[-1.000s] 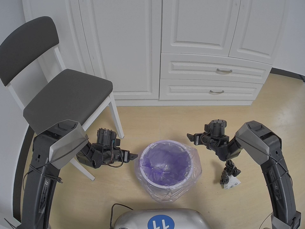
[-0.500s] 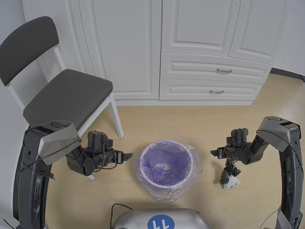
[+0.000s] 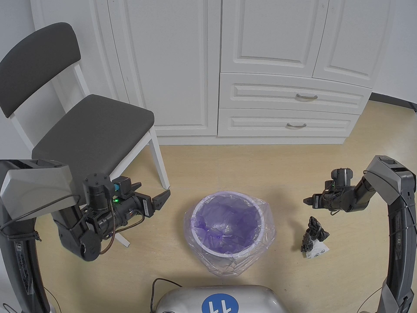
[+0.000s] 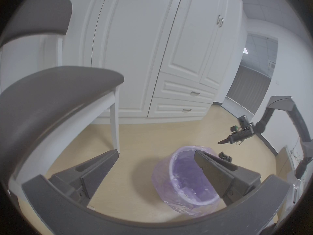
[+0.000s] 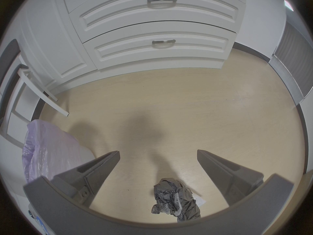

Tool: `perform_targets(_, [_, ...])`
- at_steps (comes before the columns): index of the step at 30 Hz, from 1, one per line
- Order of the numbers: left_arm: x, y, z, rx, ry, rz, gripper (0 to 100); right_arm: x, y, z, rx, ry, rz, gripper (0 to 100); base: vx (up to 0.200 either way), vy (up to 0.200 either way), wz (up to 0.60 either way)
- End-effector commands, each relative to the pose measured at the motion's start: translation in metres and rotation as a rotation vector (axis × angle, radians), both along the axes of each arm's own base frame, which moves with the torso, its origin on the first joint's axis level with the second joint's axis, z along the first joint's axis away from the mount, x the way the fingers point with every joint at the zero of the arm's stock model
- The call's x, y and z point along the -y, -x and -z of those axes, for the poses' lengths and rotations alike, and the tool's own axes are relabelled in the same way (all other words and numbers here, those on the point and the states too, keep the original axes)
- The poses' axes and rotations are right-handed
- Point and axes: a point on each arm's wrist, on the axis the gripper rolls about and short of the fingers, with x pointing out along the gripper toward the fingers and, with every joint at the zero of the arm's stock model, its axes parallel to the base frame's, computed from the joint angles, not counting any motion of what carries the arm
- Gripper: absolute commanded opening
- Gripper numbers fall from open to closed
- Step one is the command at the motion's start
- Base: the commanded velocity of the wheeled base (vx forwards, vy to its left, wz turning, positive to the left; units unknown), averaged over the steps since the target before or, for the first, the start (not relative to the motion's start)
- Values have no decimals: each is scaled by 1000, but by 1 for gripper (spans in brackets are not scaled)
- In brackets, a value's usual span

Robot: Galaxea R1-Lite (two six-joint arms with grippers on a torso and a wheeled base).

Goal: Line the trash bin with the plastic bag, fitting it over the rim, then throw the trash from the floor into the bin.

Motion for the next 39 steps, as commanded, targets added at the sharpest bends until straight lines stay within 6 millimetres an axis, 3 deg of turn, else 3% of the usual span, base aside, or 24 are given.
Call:
perform_targets(1, [-6, 67, -38, 56, 22, 33, 100, 10, -12, 9, -7, -24, 19, 100, 0, 0, 0])
perform_targets(9, [-14, 91, -55, 92, 23, 43, 100, 17, -35, 32, -46, -17, 28, 100, -200, 0, 0])
perform_targets(22, [-13, 93, -47, 60, 9, 53, 100, 10, -50, 49, -174, -18, 3, 100, -15, 0, 0])
perform_targets(25, [-11, 91, -45, 58, 7, 53, 100, 6, -59, 61, -186, 8, -26, 100, 0, 0, 0])
perform_targets(31, [-10, 88, -49, 77, 13, 53, 100, 3, -61, 73, -243, 71, -32, 100, 0, 0, 0])
perform_targets(33, [-11, 89, -52, 89, 14, 53, 100, 4, -53, 89, -333, 101, -5, 100, 0, 0, 0])
perform_targets(39, [-11, 91, -54, 94, 15, 52, 100, 3, -50, 92, -365, 96, 1, 100, 0, 0, 0])
